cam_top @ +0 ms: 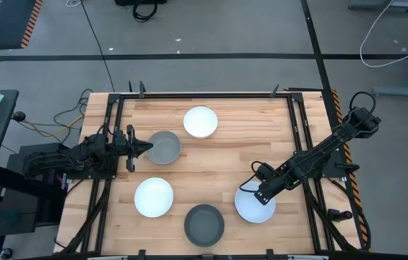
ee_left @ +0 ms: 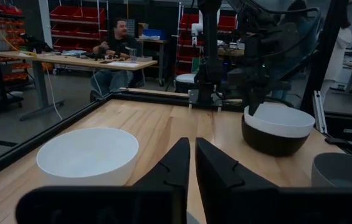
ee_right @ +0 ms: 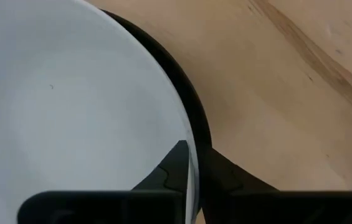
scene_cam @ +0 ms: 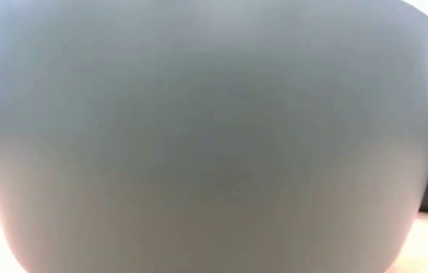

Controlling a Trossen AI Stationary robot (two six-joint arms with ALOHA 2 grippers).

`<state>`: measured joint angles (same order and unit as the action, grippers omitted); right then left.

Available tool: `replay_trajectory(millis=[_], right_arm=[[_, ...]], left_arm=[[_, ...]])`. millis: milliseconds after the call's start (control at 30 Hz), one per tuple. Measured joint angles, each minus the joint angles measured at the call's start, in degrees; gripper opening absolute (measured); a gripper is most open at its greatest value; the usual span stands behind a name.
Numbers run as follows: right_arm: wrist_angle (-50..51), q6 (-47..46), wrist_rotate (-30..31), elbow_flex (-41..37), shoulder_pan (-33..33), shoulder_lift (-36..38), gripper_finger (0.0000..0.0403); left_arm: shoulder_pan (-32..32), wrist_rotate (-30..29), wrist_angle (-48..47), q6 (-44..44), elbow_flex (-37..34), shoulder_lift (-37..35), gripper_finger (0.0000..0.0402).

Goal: Nest bowls inside each other
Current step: Stack the right white bowl on top of the black bowl

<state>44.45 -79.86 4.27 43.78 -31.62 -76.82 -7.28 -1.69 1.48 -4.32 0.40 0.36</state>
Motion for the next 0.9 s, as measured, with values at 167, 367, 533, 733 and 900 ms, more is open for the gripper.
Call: replay_trajectory(millis=[167, 367, 533, 733, 900], right_arm=[[1.2, -0.2, -0.1, 0.6, 0.0, 0.0, 0.0042], [2.4, -1.2, -0.5, 0.6, 0.0, 0.0, 0.0051], [2.4, -1.6, -1.5, 0.6, 0.0, 0.1, 0.0063], [2.5, -2.1, -1.8, 0.6, 0.0, 0.1, 0.0074], [3.6, -2.4, -1.8, 0.7, 0.0, 0.1, 0.0077]], left_arm=[[0.0, 0.0, 0.0, 0.0, 0.0, 0.0, 0.0029], [0.0, 0.0, 0.0, 0.0, 0.0, 0.0, 0.0038], [0.0, 0.0, -0.1, 0.0, 0.0, 0.0, 0.0040], [0.0, 0.0, -0.1, 0.0, 0.0, 0.0, 0.0033], [0.0, 0.0, -0.1, 0.0, 0.0, 0.0, 0.0037]])
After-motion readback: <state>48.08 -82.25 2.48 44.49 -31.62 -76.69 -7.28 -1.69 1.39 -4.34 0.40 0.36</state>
